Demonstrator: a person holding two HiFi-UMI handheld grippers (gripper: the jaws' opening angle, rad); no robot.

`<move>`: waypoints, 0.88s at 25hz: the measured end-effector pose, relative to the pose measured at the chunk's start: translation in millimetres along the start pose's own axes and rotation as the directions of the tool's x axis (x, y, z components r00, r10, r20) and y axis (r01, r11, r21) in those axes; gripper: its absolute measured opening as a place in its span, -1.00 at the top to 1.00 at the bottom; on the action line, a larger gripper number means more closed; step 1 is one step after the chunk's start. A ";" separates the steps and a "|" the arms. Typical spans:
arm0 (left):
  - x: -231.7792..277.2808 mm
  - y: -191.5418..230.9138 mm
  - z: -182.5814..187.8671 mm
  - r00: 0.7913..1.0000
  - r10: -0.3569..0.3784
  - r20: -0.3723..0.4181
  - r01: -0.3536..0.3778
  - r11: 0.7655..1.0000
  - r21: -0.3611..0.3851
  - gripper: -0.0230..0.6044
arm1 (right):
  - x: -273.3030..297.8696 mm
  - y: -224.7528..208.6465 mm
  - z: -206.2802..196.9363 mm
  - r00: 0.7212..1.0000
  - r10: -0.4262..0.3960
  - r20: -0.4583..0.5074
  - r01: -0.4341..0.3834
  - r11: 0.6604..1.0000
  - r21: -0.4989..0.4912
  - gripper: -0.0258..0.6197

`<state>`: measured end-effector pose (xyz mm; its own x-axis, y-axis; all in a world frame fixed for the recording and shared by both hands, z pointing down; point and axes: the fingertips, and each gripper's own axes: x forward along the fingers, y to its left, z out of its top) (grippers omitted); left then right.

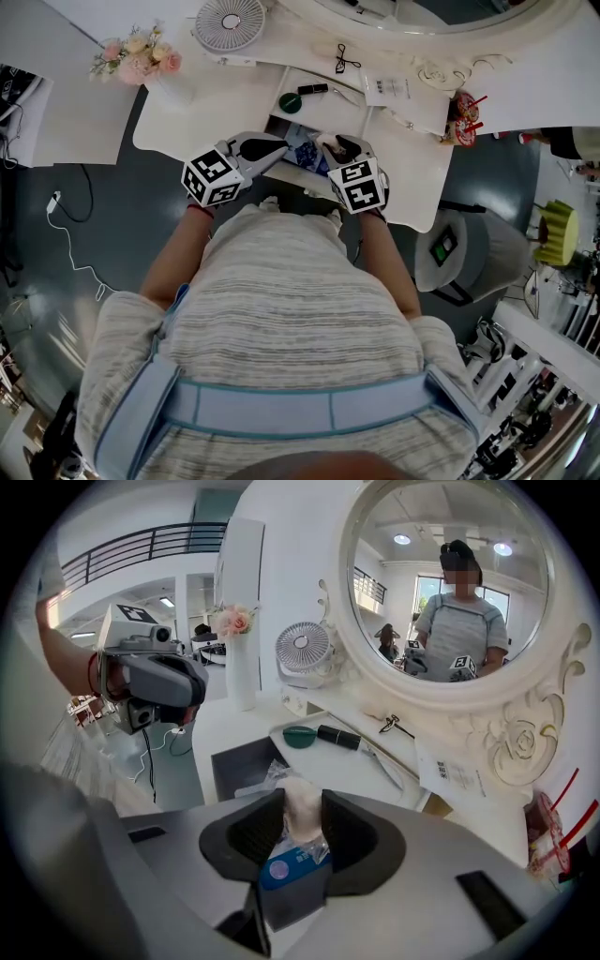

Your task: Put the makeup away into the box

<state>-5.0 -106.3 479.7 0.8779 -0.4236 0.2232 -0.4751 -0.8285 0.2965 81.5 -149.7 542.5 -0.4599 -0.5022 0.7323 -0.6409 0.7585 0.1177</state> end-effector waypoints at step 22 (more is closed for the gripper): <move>3.9 5.4 -1.1 1.000 -0.007 0.004 0.007 1.000 -0.011 0.88 | 11.5 15.9 -8.9 0.996 0.094 -0.005 -0.094 0.994 0.061 0.30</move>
<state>-4.2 -112.1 483.2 0.8816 -0.4187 0.2176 -0.4692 -0.8275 0.3085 71.5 -139.8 558.8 -0.5153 -0.4262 0.7435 -0.6310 0.7758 0.0074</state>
